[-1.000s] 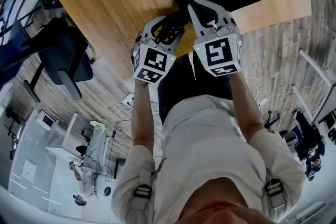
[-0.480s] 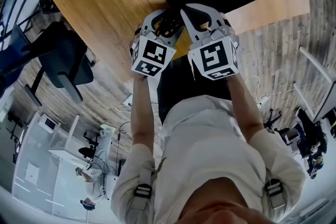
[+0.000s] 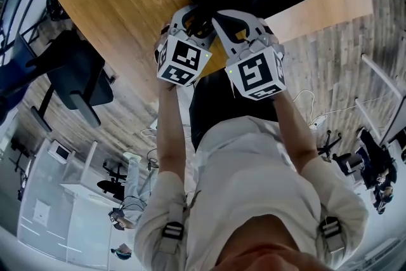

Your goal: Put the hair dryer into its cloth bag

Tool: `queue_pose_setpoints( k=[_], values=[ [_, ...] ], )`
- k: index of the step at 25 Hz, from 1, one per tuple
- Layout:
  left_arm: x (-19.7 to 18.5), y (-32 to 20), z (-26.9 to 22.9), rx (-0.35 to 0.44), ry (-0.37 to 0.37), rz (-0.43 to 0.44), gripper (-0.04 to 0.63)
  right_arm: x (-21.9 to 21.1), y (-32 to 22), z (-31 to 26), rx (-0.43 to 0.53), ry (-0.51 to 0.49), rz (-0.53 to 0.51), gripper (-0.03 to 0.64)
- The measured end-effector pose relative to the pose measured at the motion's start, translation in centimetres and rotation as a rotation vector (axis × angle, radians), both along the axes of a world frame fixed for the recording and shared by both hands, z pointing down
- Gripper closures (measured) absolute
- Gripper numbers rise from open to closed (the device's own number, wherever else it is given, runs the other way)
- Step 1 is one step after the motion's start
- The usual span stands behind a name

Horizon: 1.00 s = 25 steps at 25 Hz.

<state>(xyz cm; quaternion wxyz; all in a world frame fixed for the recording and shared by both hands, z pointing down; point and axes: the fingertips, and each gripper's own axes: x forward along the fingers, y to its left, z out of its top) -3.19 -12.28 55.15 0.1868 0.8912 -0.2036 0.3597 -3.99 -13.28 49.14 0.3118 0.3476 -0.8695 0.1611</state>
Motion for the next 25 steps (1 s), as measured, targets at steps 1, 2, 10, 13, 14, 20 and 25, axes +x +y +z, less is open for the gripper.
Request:
queue_pose_setpoints(
  k=[1,2,10,13,14,20,25],
  values=[
    [0.2,-0.1,0.1,0.004,0.003,0.009,0.334,-0.1,0.1,0.0,-0.002,-0.003,-0.004,0.591],
    [0.4,-0.1,0.2,0.008,0.006,0.017,0.334,-0.1,0.2,0.1,-0.005,-0.002,-0.006,0.591],
    [0.7,-0.1,1.7,0.042,-0.013,0.060,0.328,0.1,0.4,0.8,-0.021,0.001,0.001,0.591],
    [0.4,0.1,2.0,0.065,-0.017,0.048,0.325,0.2,0.5,0.7,-0.020,0.001,0.003,0.591],
    [0.3,0.1,1.9,0.069,-0.015,0.040,0.322,0.2,0.5,0.8,-0.019,0.002,0.003,0.591],
    [-1.6,1.5,2.3,0.067,-0.084,0.029,0.268,0.2,0.5,0.8,-0.015,0.013,0.005,0.591],
    [-4.0,2.7,1.1,0.062,-0.077,-0.063,0.267,0.1,0.5,0.7,-0.013,0.009,0.000,0.591]
  ],
)
